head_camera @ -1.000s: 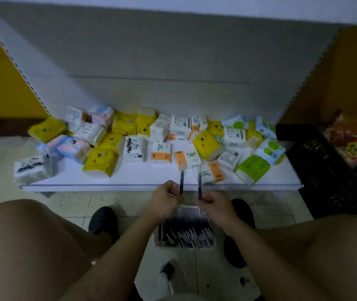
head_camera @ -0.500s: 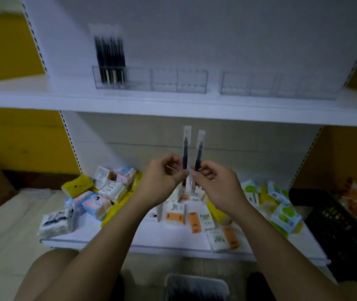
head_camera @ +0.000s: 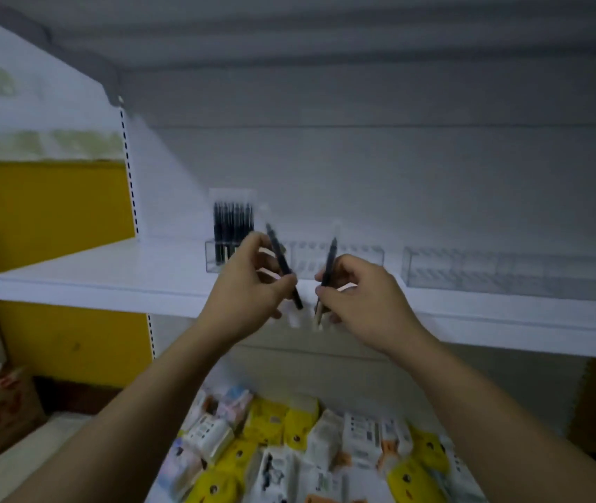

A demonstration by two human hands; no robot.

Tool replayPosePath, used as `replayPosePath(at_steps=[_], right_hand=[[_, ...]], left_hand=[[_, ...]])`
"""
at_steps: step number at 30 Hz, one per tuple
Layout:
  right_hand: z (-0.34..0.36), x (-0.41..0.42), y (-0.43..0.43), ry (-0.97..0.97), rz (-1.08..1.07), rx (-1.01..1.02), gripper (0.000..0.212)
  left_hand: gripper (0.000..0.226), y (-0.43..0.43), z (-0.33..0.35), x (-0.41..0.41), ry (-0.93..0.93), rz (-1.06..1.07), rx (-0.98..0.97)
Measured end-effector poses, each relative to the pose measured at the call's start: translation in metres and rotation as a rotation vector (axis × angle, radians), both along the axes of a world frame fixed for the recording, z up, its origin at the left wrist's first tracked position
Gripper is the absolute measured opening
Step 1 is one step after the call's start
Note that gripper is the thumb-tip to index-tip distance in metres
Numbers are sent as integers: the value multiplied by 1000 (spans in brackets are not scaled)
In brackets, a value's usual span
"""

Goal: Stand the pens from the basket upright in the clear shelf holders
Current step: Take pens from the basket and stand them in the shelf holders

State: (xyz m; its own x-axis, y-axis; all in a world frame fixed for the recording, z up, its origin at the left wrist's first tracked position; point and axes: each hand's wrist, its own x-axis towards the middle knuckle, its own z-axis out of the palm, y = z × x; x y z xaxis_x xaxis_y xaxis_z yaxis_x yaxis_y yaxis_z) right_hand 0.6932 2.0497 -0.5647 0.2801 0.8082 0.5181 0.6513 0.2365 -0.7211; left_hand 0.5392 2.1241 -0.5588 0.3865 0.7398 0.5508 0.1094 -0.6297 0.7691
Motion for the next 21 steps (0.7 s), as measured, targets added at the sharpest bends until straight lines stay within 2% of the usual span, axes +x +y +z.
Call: replayPosePath(at_steps=[1, 3, 5, 9, 12, 14, 16, 19, 21], right_hand=[[8, -1, 6, -4, 10, 9, 4], [24, 0, 19, 5, 29, 33, 17], [40, 2, 33, 21, 47, 45, 21], [65, 9, 69, 104, 119, 85, 8], [78, 13, 100, 77, 117, 117, 9], [83, 16, 123, 64, 102, 122, 25], [87, 18, 145, 61, 79, 132, 53], [89, 21, 172, 34, 79, 160, 90], [90, 22, 184, 6, 90, 162, 95]], left_hand=[[33, 7, 8, -2, -1, 21, 26], [43, 22, 26, -7, -15, 69, 78], [45, 39, 45, -12, -27, 113, 106], [47, 68, 75, -15, -38, 138, 55], [88, 83, 87, -10, -14, 156, 67], [113, 96, 92, -5, 31, 189, 130], [123, 110, 98, 1, 88, 219, 216], [114, 130, 108, 12, 169, 233, 315], [100, 143, 112, 18, 214, 245, 376]])
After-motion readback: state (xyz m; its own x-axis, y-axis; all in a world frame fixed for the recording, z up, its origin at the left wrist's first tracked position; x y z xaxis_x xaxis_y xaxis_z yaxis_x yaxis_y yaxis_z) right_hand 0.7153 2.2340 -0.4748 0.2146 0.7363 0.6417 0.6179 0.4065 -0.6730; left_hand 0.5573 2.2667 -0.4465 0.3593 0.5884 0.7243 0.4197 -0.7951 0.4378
